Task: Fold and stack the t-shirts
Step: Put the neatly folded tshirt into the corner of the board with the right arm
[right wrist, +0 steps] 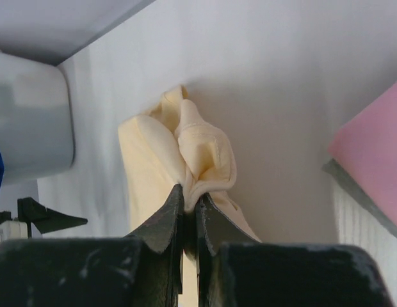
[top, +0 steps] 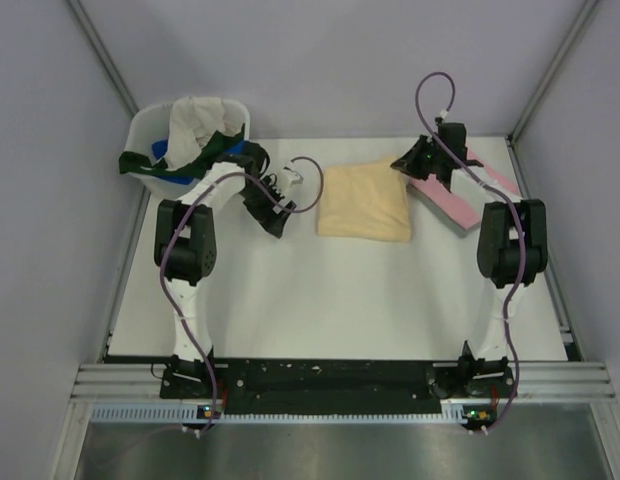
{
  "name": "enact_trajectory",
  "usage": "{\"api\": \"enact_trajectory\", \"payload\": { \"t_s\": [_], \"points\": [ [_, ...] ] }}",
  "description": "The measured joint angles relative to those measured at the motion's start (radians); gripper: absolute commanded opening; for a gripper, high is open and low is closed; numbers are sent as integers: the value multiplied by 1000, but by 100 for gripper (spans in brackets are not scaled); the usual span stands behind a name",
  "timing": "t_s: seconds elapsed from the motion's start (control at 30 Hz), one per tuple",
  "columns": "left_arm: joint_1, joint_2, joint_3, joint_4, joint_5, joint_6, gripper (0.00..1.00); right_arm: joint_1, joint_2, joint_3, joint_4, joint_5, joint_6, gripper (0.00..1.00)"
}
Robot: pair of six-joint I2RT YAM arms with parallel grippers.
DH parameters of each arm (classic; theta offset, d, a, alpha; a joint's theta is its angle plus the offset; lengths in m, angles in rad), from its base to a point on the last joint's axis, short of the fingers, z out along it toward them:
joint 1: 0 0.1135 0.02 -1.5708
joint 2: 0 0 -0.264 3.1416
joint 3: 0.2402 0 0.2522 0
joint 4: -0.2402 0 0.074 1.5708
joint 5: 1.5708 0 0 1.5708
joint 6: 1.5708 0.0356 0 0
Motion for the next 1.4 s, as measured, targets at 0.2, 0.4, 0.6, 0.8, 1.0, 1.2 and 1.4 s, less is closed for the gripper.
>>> {"api": "enact_trajectory", "payload": {
  "t_s": [0.2,0.4,0.6,0.8,1.0,1.2,1.4],
  "points": [
    [-5,0,0,-6,-1,1,99,-56,7,97,-85,76,1,0],
    [-5,0,0,-7,-1,3,99,-122,33,202,-130,117,11,0],
    [-5,0,0,-7,-1,5,99,-180,33,209,-151,124,32,0],
    [-5,0,0,-7,-1,6,99,-208,29,209,-159,123,44,0],
    [-5,0,0,-7,0,6,99,-255,3,209,-176,120,63,0],
    [-5,0,0,-7,3,6,99,-329,-60,190,-163,116,96,0],
    [-5,0,0,-6,3,6,99,-407,-153,67,-95,104,137,0]
  ]
}}
